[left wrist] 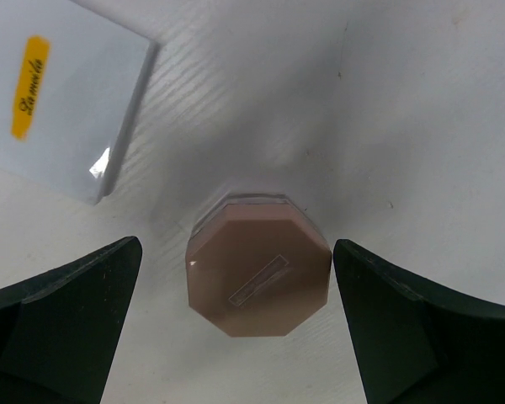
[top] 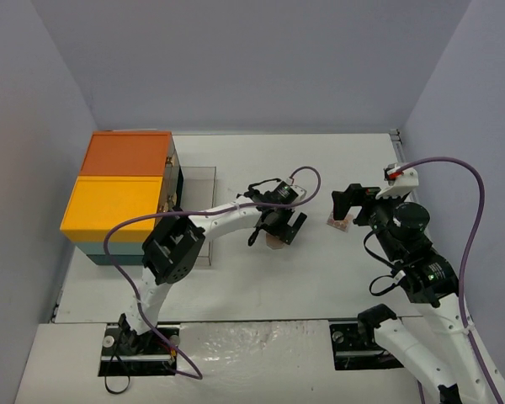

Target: Organize the makeup

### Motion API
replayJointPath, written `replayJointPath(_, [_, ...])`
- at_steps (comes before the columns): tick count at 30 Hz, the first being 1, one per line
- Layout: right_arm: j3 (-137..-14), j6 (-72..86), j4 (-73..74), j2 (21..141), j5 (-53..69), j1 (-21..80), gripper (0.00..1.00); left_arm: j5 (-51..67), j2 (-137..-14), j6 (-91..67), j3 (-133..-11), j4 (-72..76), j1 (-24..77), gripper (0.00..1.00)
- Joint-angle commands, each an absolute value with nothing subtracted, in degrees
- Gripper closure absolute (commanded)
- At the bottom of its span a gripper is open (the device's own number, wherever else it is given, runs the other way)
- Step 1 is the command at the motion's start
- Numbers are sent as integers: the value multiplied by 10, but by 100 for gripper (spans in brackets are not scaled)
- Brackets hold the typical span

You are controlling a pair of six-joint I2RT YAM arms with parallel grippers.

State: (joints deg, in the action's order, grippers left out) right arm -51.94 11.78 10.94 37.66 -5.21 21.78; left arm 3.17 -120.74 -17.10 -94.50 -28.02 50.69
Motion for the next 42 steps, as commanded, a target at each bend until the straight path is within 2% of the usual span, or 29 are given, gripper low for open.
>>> replayJointPath(1, [-537, 106, 83, 386, -75, 216, 0, 25, -1204, -188, -978, -275, 520, 3])
replayJointPath(4, [-535, 105, 83, 389, -76, 216, 0, 20, -1206, -192, -971, -275, 520, 11])
replayJointPath(13, [-532, 104, 82, 391, -89, 216, 0, 2, -1146, -201, -944, -289, 520, 62])
replayJointPath(15, [-533, 104, 83, 394, -91, 216, 0, -14, -1117, -200, -948, -305, 518, 68])
replayJointPath(22, [-543, 107, 82, 403, -86, 216, 0, -67, -1028, -209, -971, -399, 465, 70])
replayJointPath(28, [-542, 107, 82, 412, -77, 216, 0, -95, -985, -221, -958, -443, 349, 70])
replayJointPath(31, [-540, 109, 81, 419, -67, 216, 0, -100, -989, -219, -957, -438, 287, 69])
replayJointPath(39, [-535, 107, 82, 423, -45, 216, 0, -99, -1061, -186, -972, -394, 219, 69])
replayJointPath(42, [-531, 107, 82, 421, -38, 216, 0, -102, -1085, -176, -979, -375, 211, 63])
